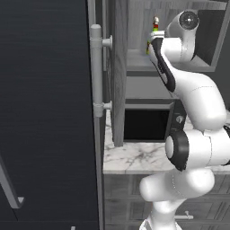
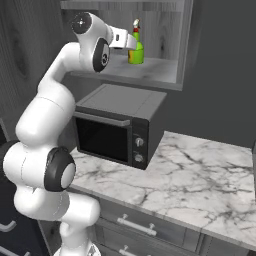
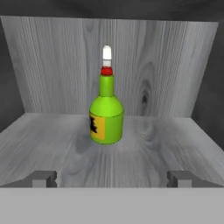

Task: Move the cutting board and knife to the sink. Then move spray from the cabinet to the counter.

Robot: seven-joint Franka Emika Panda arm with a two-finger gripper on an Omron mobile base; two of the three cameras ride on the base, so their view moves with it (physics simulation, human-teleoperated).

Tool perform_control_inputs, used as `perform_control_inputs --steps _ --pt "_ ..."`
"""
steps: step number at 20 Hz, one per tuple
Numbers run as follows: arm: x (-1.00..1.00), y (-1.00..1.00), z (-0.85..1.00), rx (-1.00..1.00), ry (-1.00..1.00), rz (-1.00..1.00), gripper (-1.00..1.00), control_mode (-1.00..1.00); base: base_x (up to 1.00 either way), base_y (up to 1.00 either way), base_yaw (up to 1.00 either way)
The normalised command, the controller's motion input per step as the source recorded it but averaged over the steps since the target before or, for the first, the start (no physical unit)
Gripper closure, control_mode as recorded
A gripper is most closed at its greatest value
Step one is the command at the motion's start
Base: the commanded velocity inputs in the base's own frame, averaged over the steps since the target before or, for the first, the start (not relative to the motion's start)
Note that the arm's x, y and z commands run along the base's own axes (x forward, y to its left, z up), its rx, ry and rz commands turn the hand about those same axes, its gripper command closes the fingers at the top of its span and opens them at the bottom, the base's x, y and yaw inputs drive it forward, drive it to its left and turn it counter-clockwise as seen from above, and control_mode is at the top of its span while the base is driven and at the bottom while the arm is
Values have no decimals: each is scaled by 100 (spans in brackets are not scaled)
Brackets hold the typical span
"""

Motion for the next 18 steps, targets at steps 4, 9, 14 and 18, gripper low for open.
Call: perform_control_inputs --steps 4,9,14,18 --pt "24 -7 0 0 0 0 -100 -100 0 0 0" --pt "28 -7 0 0 0 0 -100 -100 0 0 0" --pt "24 -2 0 0 0 0 -100 -100 0 0 0" --pt "26 0 0 0 0 0 -100 -100 0 0 0"
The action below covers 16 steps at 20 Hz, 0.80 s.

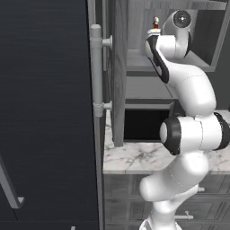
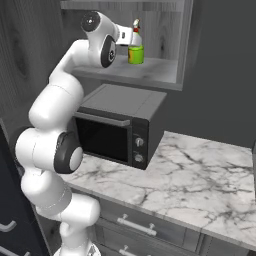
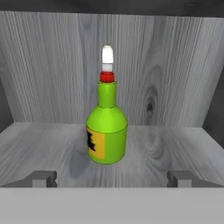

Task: Move the cutting board and knife to the sink. Then move spray from the cabinet to the counter.

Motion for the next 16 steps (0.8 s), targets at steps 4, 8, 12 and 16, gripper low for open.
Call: perform_control_inputs --steps 4,8,12,16 --pt "26 0 0 0 0 0 -100 -100 0 0 0" --pt "24 0 0 0 0 0 -100 -100 0 0 0" --pt "21 -3 -3 0 0 0 -100 -100 0 0 0" --pt "20 -6 0 0 0 0 -100 -100 0 0 0"
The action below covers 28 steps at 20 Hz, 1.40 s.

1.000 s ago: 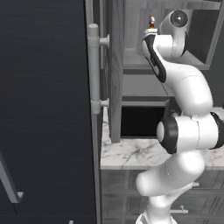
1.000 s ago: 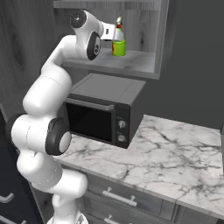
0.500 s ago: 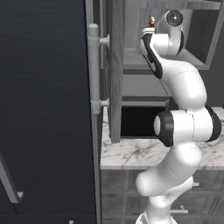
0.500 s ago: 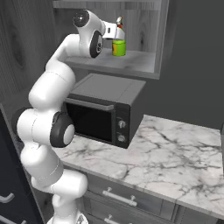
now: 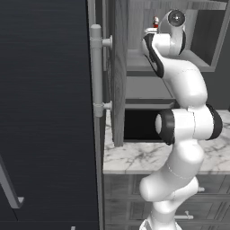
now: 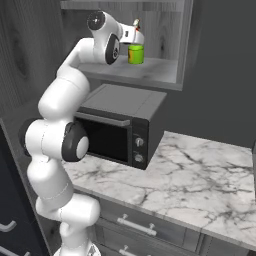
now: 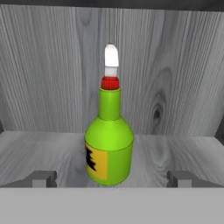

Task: Move the cutting board and knife to the sink. Then move spray from the cabinet to the counter.

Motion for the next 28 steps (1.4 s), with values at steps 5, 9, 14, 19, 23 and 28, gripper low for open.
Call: perform_control_inputs --steps 5,9,14,19,23,28 --pt "19 -10 -1 0 0 0 -100 -100 0 0 0" --pt "18 -11 -5 0 0 0 -100 -100 0 0 0" --pt "12 -8 -8 0 0 0 -100 -100 0 0 0" --pt "16 -3 -4 0 0 0 -100 -100 0 0 0" --pt "22 0 0 0 0 0 -100 -100 0 0 0" --pt "24 0 0 0 0 0 -100 -100 0 0 0"
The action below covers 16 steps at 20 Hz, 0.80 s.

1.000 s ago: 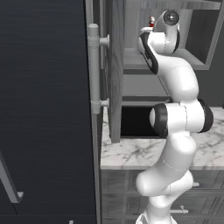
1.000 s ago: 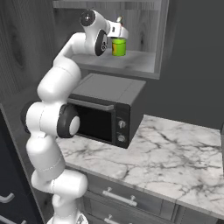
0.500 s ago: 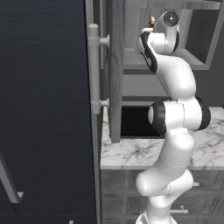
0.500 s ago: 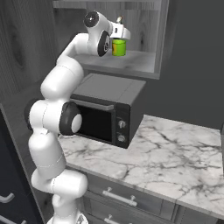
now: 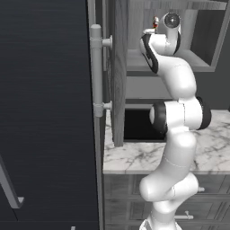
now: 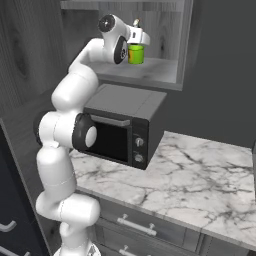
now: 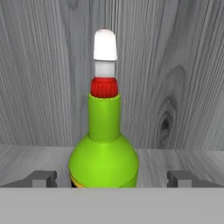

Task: Move the cutting board and knife to the sink. Then move spray from the cabinet to the counter.

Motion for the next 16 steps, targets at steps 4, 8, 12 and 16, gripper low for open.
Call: perform_control_inputs --steps 4,8,12,16 --pt "23 0 0 0 0 0 -100 -100 0 0 0" --pt "22 0 0 0 0 0 -100 -100 0 0 0" --pt "23 0 0 0 0 0 -100 -100 0 0 0" --pt "20 0 0 0 0 0 -100 -100 0 0 0"
